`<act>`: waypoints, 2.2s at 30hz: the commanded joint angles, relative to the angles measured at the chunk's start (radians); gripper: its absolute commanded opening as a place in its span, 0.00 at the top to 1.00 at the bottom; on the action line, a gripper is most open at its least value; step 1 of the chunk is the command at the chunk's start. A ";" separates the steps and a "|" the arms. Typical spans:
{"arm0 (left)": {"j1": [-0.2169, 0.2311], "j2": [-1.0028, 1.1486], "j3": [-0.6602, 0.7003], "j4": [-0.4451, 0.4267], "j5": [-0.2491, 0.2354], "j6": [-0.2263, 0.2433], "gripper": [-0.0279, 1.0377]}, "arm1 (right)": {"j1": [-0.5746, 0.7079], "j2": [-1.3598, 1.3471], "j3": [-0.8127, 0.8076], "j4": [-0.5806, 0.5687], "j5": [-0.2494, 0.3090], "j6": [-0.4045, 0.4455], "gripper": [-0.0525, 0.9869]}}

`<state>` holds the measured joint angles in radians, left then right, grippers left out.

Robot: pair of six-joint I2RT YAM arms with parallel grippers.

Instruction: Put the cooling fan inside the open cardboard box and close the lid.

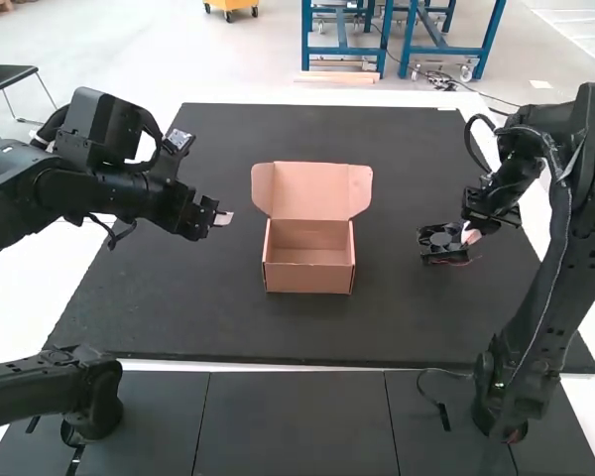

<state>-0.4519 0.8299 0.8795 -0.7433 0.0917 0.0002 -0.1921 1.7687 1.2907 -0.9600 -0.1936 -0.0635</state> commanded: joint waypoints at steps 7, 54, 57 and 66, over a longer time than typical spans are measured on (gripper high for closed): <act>0.004 -0.023 -0.002 -0.008 -0.029 0.046 0.07 | 0.002 -0.204 -0.039 -0.075 -0.095 0.027 0.97; 0.005 -0.023 -0.062 0.104 -0.044 -0.011 0.07 | 0.657 -0.658 -0.261 0.040 -0.457 0.568 0.97; 0.005 -0.023 -0.062 0.110 -0.044 -0.012 0.07 | 0.703 -0.649 -0.275 0.093 -0.457 0.605 0.97; 0.005 -0.023 -0.062 0.125 -0.044 -0.020 0.07 | 0.721 -0.581 -0.274 0.176 -0.446 0.633 0.97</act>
<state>-0.4515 0.8299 0.8131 -0.6289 0.0517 -0.0055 0.5152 1.1709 0.9993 -0.7975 -0.6209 0.5426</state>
